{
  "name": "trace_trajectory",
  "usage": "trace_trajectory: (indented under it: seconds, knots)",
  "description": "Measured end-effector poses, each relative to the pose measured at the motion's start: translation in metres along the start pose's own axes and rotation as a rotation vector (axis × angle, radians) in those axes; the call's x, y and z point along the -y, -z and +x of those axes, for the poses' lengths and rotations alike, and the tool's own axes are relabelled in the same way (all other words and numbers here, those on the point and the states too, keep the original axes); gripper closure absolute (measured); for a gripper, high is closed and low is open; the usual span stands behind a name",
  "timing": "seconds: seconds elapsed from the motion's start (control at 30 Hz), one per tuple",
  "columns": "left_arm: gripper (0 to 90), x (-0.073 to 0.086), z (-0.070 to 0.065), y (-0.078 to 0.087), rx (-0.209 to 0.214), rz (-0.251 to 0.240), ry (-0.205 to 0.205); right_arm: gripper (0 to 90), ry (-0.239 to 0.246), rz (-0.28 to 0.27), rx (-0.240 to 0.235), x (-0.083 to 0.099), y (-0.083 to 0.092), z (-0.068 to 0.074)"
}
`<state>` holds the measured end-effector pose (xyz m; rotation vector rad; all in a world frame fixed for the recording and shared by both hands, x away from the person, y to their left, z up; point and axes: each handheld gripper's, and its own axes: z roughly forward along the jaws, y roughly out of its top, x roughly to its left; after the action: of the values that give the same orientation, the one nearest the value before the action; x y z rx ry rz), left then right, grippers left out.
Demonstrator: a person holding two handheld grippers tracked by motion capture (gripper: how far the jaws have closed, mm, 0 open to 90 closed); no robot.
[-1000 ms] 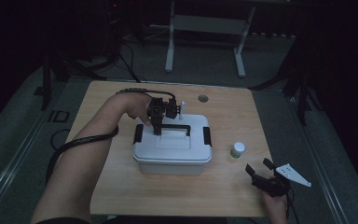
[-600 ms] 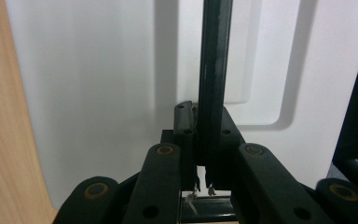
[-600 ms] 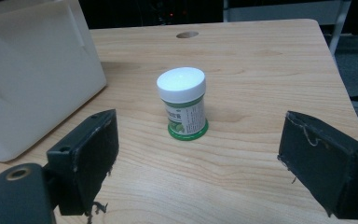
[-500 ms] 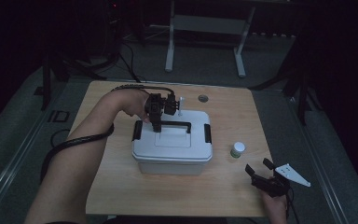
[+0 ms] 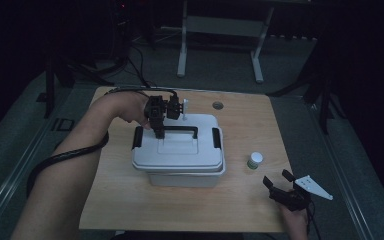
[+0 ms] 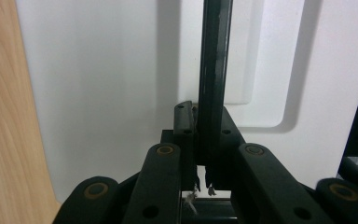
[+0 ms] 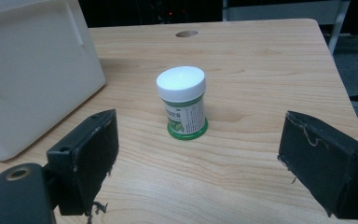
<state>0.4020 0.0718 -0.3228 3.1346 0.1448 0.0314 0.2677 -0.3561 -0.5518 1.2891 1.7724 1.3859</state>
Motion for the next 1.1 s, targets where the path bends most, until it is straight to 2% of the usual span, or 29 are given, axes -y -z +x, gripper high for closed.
trace_trajectory:
  seconds: [0.23,0.33,0.4,0.57,0.73,0.77,1.1]
  knots:
    - [83.7,0.022,-0.006,-0.002,0.002,0.01,0.038,11.6,0.002,0.0,0.001,0.0,0.0,0.0]
    - [83.7,0.03,-0.008,0.001,0.001,0.002,0.056,11.6,0.004,0.002,0.0,0.0,0.0,0.0]
    - [83.7,0.042,-0.011,0.004,0.001,-0.008,0.081,11.6,0.005,0.003,0.0,0.0,-0.001,0.001]
    - [83.7,0.06,-0.015,0.007,-0.019,-0.006,0.105,11.6,0.005,0.006,0.004,0.0,-0.001,0.001]
    - [83.7,0.076,-0.018,0.008,-0.014,-0.021,0.13,11.6,0.007,0.01,0.009,0.0,-0.001,0.001]
    - [83.7,0.086,-0.02,0.008,-0.017,-0.02,0.151,11.6,0.007,0.011,0.01,0.0,-0.001,0.001]
    - [83.7,0.138,-0.031,0.004,-0.009,-0.02,0.249,11.6,0.017,0.017,0.017,0.0,-0.002,0.002]
